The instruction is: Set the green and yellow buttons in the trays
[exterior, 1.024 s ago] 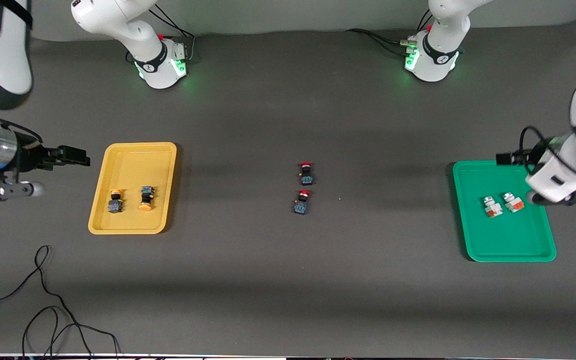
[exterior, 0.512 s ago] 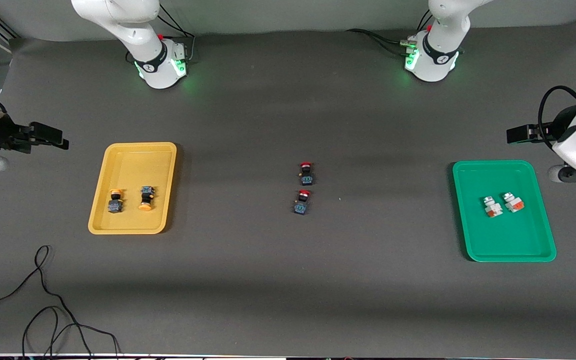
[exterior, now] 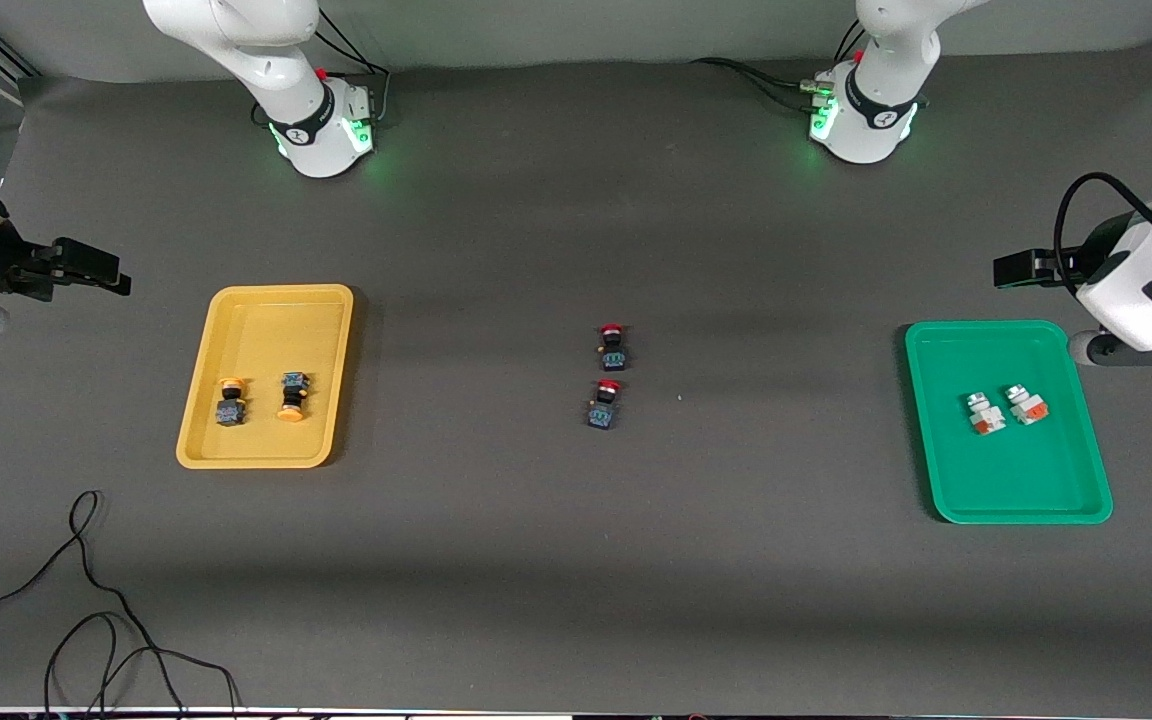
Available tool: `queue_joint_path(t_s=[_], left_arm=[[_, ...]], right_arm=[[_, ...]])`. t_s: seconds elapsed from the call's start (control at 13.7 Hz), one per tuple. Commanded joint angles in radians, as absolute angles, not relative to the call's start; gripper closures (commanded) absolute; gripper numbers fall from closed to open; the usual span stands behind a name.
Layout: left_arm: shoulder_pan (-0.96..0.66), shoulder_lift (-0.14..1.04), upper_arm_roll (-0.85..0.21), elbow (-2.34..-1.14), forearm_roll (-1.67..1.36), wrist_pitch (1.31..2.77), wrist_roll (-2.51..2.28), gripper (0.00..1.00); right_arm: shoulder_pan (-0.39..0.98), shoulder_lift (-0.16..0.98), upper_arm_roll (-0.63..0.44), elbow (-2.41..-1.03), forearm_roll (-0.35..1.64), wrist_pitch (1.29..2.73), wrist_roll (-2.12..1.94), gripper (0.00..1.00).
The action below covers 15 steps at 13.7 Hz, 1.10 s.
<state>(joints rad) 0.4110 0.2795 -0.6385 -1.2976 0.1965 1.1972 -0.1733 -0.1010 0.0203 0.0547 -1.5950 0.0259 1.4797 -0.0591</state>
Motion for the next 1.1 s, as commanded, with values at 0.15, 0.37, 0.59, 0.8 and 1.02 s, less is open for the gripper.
queue_joint_path(t_s=[0.15, 0.37, 0.59, 0.8, 1.02], left_arm=[[0.076, 0.25, -0.311, -1.273, 0.184, 1.173, -0.163, 0.04], [-0.034, 0.195, -0.172, -1.34, 0.129, 1.244, -0.127, 0.07], [-0.035, 0.066, -0.164, -1.546, 0.11, 1.408, -0.114, 0.06], [-0.037, -0.038, -0.164, -1.717, 0.066, 1.59, -0.114, 0.06], [-0.035, -0.031, -0.164, -1.727, 0.049, 1.655, -0.115, 0.03]], right_arm=[[-0.08, 0.002, 0.06, -1.582, -0.028, 1.482, -0.028, 0.0], [-0.081, 0.0, 0.058, -1.58, -0.028, 1.48, -0.028, 0.0], [-0.081, 0.0, 0.048, -1.578, -0.018, 1.479, -0.028, 0.0], [-0.081, 0.002, 0.048, -1.572, -0.017, 1.477, -0.028, 0.0], [-0.081, 0.003, 0.048, -1.569, -0.015, 1.476, -0.026, 0.0]])
